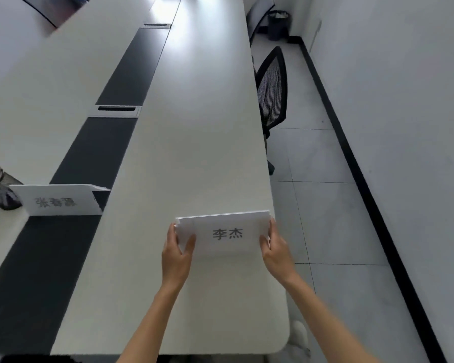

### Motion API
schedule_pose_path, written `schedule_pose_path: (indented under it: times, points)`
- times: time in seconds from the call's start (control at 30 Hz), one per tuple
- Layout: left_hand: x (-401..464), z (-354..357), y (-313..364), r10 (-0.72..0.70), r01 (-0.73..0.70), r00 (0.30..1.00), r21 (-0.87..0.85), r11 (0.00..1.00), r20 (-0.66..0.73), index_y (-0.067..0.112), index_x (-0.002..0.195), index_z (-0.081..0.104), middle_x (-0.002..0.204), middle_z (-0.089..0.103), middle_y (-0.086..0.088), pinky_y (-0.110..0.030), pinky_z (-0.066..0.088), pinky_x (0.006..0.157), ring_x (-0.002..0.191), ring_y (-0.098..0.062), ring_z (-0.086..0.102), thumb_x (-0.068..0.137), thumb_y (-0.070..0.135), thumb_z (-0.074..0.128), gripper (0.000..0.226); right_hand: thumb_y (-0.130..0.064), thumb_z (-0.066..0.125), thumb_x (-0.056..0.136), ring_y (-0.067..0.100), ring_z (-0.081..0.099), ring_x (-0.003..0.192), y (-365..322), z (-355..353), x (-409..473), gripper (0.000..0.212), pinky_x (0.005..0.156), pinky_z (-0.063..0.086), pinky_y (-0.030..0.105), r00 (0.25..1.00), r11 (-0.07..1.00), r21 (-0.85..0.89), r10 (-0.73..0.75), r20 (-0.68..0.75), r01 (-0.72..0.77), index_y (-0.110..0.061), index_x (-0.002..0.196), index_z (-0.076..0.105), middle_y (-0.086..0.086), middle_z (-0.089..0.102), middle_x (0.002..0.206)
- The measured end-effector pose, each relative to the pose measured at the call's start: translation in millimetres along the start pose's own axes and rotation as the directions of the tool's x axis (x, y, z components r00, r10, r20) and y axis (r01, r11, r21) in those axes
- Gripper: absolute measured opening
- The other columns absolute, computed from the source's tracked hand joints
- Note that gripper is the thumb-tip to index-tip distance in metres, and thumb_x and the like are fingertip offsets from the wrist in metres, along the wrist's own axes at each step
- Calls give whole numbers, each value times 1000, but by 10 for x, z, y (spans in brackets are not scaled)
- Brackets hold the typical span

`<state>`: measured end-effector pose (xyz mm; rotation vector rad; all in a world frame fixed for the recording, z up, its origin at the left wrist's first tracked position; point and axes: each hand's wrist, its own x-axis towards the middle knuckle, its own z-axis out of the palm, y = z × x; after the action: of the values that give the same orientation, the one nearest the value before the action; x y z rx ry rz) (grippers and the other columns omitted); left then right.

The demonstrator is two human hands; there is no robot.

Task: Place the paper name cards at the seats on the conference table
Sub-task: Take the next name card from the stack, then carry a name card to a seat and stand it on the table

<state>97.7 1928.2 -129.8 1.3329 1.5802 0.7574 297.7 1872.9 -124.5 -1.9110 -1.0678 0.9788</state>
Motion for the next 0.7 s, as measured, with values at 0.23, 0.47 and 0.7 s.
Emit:
schedule_pose_path:
  times: [0.23,0.47,0.7]
  points:
    - [-271,748,189,-127,110,928,-67,992,-349,12,130,39,125,57,-17,-39,42,92,112,-34,55,83,28,60,54,-2,41,84,26,37,130,239,-677,509,82,99,38,28,921,991,-47,-100,376,127,-26,143,-11,5,20,153]
    - [-306,1262,508,-278,218,801,-174,960,-530,7,125,37,113,59,-23,-33,38,79,100,-35,56,83,24,60,51,0,41,82,26,29,134,20,-974,1176,86,111,31,45,810,953,-151,-132,572,262,-26,142,-15,3,6,156]
    - [133,1326,635,-352,256,688,-241,936,-634,5,121,37,105,60,-27,-38,43,79,95,-37,58,81,25,63,51,-2,45,82,31,30,135,-317,-688,2006,83,111,30,40,715,905,-170,-180,675,389,-21,143,-8,8,15,155]
